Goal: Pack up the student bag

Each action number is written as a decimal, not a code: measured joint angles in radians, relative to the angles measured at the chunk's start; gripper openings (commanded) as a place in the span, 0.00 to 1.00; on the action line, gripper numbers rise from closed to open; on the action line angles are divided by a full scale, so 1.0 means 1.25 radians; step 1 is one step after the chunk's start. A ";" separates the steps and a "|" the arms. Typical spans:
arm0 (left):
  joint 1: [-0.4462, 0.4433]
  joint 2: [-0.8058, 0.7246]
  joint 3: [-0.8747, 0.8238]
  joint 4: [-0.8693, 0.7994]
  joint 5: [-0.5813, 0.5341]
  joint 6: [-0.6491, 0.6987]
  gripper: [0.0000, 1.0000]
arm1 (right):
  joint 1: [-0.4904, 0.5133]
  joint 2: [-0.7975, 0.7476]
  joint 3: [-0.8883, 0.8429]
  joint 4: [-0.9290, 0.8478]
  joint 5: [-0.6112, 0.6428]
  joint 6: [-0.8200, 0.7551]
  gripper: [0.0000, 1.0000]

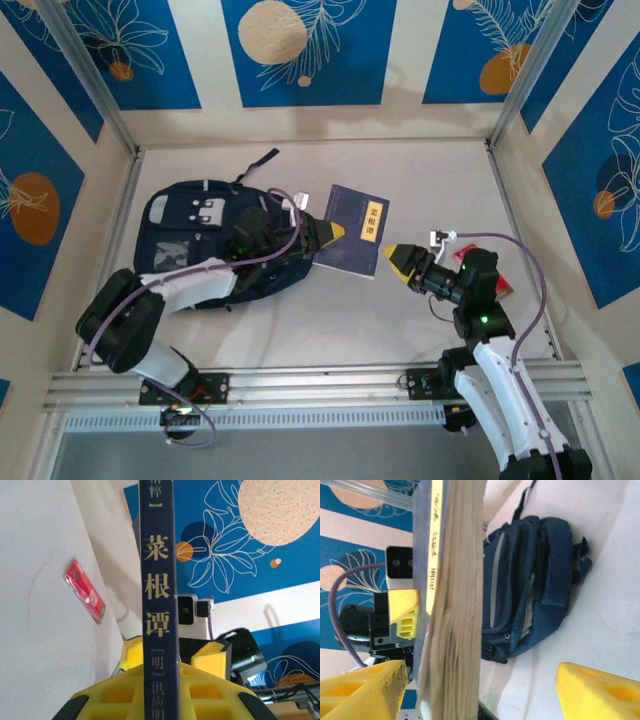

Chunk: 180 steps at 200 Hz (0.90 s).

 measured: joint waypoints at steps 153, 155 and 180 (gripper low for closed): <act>-0.066 -0.056 0.002 -0.054 -0.117 0.042 0.32 | 0.163 0.131 0.014 0.216 0.091 0.056 0.00; -0.066 -0.056 0.002 -0.054 -0.116 0.042 0.34 | 0.161 0.131 0.016 0.216 0.088 0.055 0.00; -0.070 -0.057 0.021 -0.057 -0.071 0.048 0.55 | 0.132 0.130 0.042 0.184 0.045 0.028 0.00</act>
